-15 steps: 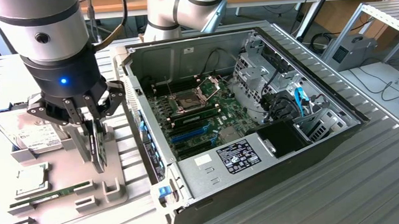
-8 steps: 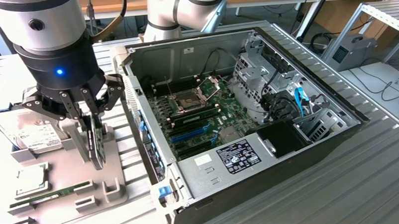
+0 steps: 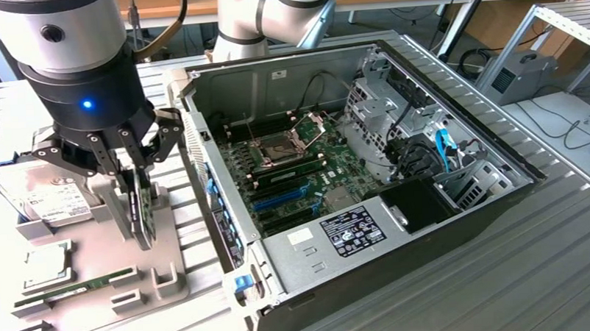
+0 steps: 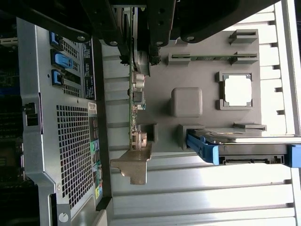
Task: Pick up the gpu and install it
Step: 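Pick up the gpu and move the gpu toward the slot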
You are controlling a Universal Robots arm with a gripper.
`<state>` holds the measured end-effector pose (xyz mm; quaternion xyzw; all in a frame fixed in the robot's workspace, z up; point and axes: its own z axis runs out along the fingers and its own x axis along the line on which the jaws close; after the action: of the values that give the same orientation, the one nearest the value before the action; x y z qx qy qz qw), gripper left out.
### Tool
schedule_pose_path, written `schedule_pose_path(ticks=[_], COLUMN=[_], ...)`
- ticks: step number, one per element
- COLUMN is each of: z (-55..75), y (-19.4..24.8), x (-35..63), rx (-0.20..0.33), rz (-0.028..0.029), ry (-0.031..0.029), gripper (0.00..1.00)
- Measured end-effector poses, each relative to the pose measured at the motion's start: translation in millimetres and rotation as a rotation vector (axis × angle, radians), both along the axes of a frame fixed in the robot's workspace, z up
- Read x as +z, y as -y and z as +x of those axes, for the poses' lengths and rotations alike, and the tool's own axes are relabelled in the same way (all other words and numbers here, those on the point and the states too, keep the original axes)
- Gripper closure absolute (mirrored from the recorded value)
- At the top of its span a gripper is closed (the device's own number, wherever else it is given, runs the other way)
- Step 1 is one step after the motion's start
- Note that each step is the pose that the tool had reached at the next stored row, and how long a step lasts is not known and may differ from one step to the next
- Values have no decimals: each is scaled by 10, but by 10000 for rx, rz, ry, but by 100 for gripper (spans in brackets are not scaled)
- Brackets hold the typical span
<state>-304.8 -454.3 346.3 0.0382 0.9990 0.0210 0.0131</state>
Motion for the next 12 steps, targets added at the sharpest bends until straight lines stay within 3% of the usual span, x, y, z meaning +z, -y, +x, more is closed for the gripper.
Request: schedule_pose_path(ticks=[12], z=[1], y=[0], x=[27], rx=[1], rz=[-11], ry=[-1], gripper=[74])
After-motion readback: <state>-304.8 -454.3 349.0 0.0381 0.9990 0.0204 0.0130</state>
